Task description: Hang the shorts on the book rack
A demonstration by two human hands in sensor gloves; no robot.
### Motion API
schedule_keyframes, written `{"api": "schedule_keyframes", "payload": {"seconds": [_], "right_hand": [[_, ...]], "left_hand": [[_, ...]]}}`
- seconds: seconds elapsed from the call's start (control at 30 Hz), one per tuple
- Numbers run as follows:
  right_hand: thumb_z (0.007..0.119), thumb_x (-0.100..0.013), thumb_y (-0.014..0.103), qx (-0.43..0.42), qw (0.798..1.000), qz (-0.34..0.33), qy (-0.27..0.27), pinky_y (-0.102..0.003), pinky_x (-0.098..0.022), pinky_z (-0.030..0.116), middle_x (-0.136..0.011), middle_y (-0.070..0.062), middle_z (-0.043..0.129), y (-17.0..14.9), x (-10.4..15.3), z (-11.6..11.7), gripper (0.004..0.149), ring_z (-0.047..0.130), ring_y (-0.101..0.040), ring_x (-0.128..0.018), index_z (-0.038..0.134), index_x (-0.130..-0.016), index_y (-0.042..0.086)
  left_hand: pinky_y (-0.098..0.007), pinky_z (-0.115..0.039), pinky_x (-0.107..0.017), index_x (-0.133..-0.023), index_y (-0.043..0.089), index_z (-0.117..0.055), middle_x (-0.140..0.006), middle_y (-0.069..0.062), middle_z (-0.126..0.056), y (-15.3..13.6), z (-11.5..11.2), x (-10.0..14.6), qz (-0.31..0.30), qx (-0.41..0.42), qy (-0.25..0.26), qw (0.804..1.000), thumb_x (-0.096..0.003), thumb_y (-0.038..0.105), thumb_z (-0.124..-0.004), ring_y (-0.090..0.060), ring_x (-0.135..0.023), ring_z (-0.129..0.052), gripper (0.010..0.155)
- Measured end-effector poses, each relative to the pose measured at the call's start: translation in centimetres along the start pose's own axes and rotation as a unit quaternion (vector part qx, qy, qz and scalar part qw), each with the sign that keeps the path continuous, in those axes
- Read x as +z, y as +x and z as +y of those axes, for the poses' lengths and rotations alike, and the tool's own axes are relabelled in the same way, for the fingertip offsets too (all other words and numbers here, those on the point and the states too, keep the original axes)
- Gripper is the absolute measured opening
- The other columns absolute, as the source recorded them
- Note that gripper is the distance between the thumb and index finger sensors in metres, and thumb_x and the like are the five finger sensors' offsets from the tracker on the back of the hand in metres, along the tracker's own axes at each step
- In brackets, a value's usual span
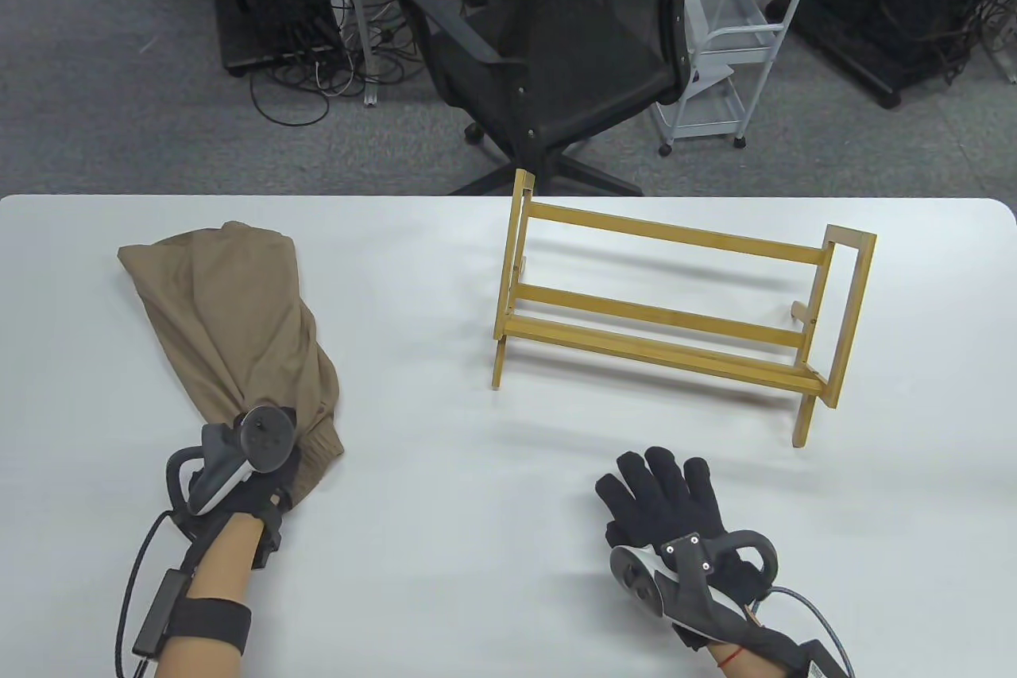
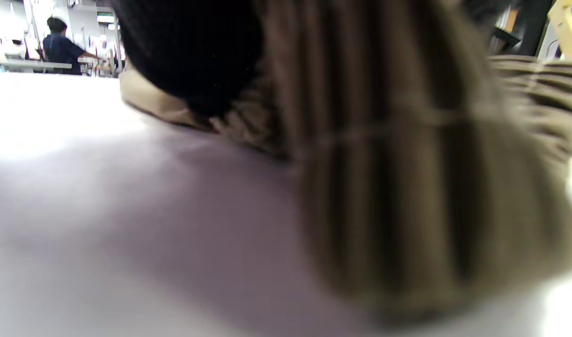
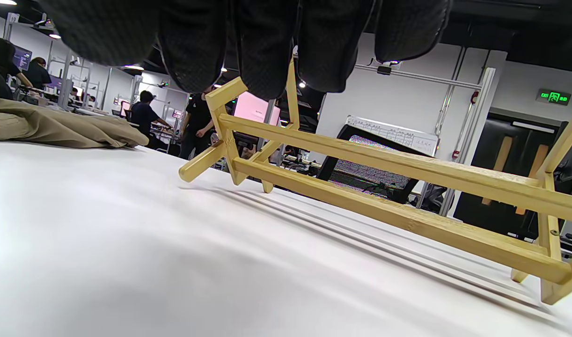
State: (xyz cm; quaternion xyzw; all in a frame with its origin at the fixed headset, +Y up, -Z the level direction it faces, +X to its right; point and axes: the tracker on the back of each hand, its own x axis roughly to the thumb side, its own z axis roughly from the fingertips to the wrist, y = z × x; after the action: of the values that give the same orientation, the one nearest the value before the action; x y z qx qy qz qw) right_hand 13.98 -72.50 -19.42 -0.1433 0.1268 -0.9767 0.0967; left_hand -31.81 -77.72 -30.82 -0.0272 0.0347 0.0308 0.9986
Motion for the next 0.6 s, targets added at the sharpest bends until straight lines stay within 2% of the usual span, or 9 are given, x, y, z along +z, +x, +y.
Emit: {"api": "schedule_keyframes", "payload": {"seconds": [0.13, 0.27, 0.6], "right_hand": [[0.064, -0.044, 0.059, 0.000, 1.000, 0.004, 0.000, -0.053, -0.080, 0.052, -0.115, 0.009, 0.059, -0.1, 0.0, 0.0, 0.055, 0.061, -0.025, -0.109, 0.061, -0.097, 0.046], [0.064, -0.044, 0.059, -0.002, 1.000, 0.011, -0.005, -0.053, -0.080, 0.052, -0.115, 0.009, 0.060, -0.4, -0.1, -0.2, 0.055, 0.061, -0.025, -0.109, 0.061, -0.097, 0.045], [0.064, -0.044, 0.059, -0.007, 1.000, 0.026, -0.012, -0.053, -0.080, 0.052, -0.115, 0.009, 0.060, -1.2, -0.2, -0.4, 0.055, 0.062, -0.025, -0.109, 0.061, -0.097, 0.045]], "left_hand": [[-0.033, -0.089, -0.029, -0.086, 0.030, -0.081, -0.083, -0.021, -0.081, 0.3, 0.5, 0.2, -0.008, -0.006, 0.014, 1.000, -0.0409, 0.025, -0.092, -0.035, -0.049, -0.098, 0.047], [-0.034, -0.089, -0.028, -0.084, 0.030, -0.083, -0.083, -0.020, -0.081, 0.5, 1.9, 0.7, -0.018, -0.009, 0.059, 0.998, -0.0402, 0.024, -0.092, -0.036, -0.048, -0.098, 0.046], [-0.035, -0.087, -0.029, -0.082, 0.032, -0.086, -0.085, -0.018, -0.081, 1.0, 7.8, 2.7, -0.026, 0.036, 0.191, 0.981, -0.0406, 0.024, -0.092, -0.036, -0.049, -0.096, 0.043]]}}
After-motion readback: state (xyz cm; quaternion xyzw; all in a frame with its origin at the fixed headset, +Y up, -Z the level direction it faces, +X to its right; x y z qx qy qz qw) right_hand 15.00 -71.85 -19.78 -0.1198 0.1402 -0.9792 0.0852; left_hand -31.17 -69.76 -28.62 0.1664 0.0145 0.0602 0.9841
